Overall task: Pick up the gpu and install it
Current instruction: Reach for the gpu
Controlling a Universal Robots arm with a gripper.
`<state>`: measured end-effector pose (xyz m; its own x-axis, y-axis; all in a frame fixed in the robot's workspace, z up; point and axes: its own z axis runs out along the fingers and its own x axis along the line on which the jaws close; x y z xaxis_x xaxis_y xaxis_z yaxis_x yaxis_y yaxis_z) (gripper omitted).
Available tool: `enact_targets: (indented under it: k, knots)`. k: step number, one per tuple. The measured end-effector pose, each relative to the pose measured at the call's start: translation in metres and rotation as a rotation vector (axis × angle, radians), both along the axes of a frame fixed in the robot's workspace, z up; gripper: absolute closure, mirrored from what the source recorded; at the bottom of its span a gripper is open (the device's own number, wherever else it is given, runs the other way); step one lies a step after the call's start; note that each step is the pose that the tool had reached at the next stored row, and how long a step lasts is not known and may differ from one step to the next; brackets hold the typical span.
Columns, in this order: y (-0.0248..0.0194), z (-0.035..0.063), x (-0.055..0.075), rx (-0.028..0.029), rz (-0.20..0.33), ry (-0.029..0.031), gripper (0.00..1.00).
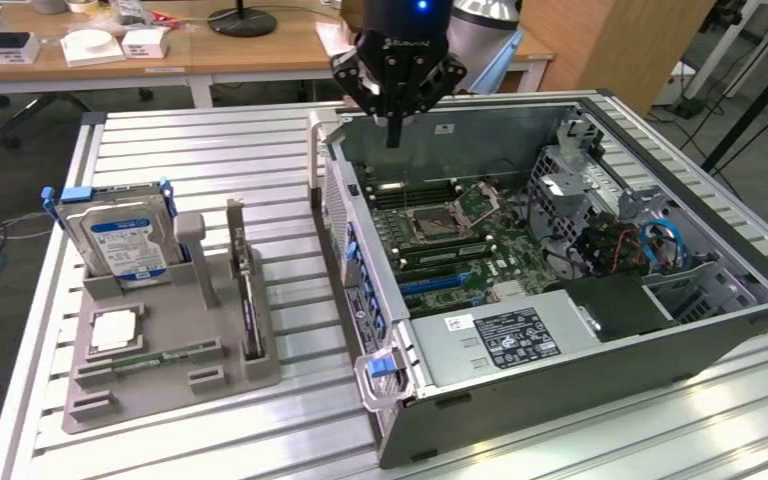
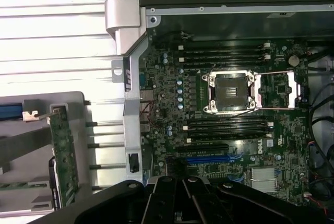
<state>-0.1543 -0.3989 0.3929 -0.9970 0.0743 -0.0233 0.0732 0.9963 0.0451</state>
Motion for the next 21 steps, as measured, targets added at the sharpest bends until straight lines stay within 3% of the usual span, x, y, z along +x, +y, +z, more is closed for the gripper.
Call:
enact_targets:
  k: [21]
  knots:
    - [0.0000,0.0000,-0.012,0.0000,0.004,0.0000,0.89]
